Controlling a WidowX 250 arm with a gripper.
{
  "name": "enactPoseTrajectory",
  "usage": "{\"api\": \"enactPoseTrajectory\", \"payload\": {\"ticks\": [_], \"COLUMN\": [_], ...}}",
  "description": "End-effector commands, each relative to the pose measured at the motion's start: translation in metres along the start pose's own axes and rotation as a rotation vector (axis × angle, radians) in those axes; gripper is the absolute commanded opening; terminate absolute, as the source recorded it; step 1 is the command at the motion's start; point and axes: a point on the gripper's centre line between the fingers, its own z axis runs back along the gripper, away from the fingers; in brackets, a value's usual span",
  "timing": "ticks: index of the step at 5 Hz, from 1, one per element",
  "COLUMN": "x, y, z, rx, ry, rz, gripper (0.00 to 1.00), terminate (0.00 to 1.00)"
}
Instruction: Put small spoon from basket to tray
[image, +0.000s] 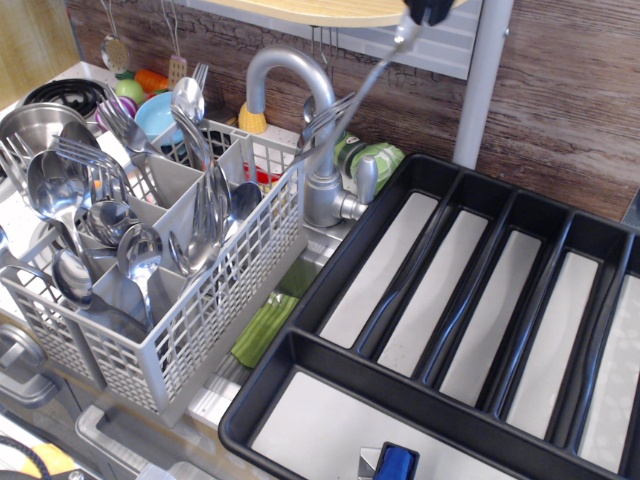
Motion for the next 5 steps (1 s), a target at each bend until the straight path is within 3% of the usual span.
{"api": "enactPoseTrajectory", "payload": {"ticks": [1,2,3,5], "x": [-0.006,-0.009,-0.014,-0.019], "y": [-0.006,-0.004,0.001,0.003], "z": [-0.012,-0.040,-0.064,-0.094], "rx": [-0.066,-0.112,-0.164,-0.255], "ry": [0.003,0.023,0.006,0.011], "rz": [0.094,0.105,0.083,0.046], "gripper": [0.00,0.00,0.00,0.00], "terminate": [0.00,0.00,0.00,0.00]}}
